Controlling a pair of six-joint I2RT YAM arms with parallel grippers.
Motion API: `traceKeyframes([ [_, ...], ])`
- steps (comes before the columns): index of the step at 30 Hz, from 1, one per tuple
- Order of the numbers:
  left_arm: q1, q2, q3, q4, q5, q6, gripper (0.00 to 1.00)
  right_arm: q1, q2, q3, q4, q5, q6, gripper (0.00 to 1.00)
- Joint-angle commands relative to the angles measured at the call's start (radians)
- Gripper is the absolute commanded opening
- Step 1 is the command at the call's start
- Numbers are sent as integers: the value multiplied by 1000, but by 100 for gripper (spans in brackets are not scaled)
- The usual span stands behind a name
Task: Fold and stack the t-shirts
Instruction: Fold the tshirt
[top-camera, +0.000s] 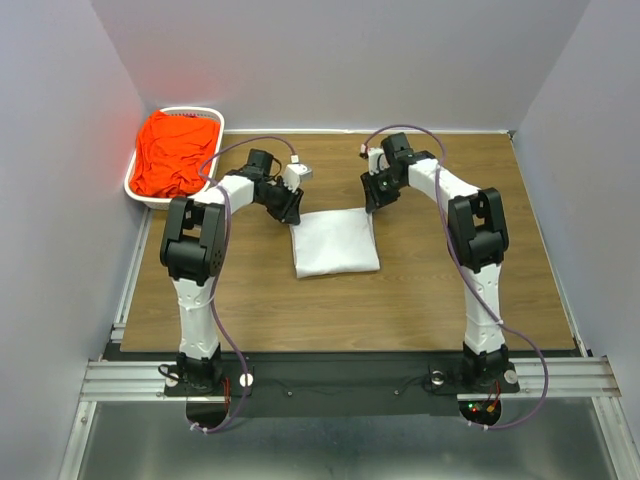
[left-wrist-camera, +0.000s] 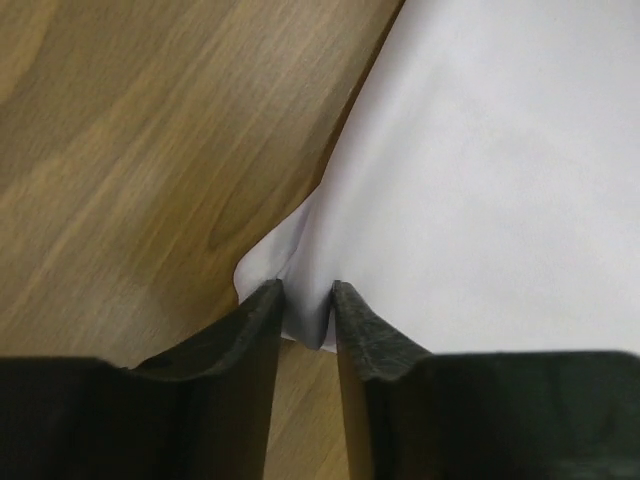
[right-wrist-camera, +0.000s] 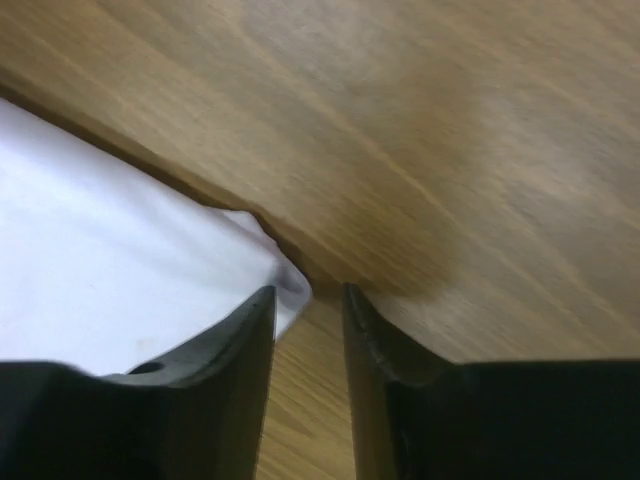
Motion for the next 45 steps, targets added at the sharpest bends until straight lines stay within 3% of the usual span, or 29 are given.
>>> traceKeyframes([
  [1,32,-134,24,37,5,-79,45,-20,-58,49,36,91,16,49],
  [3,34,-205,9,46,41,-121,50,-20,-150,10,35,48,51,59],
  [5,32,-271,-37,72,106,-193,53,-20,-231,-27,36,-33,84,59],
  [10,8,-340,-184,190,232,-339,55,-17,-278,-92,40,-326,209,54],
  [14,5,-276,-304,308,379,-451,55,-3,-213,-176,87,-547,304,46],
  [19,3,-193,-355,328,434,-478,55,-1,-137,-276,107,-590,297,44],
  [28,57,-133,-353,223,387,-390,54,-38,-150,-411,115,-465,216,41],
  [36,-29,-365,-416,107,512,-301,51,2,-374,-460,116,-630,292,39],
  [45,-66,-224,-471,89,566,-304,45,91,-240,-552,144,-702,291,37],
])
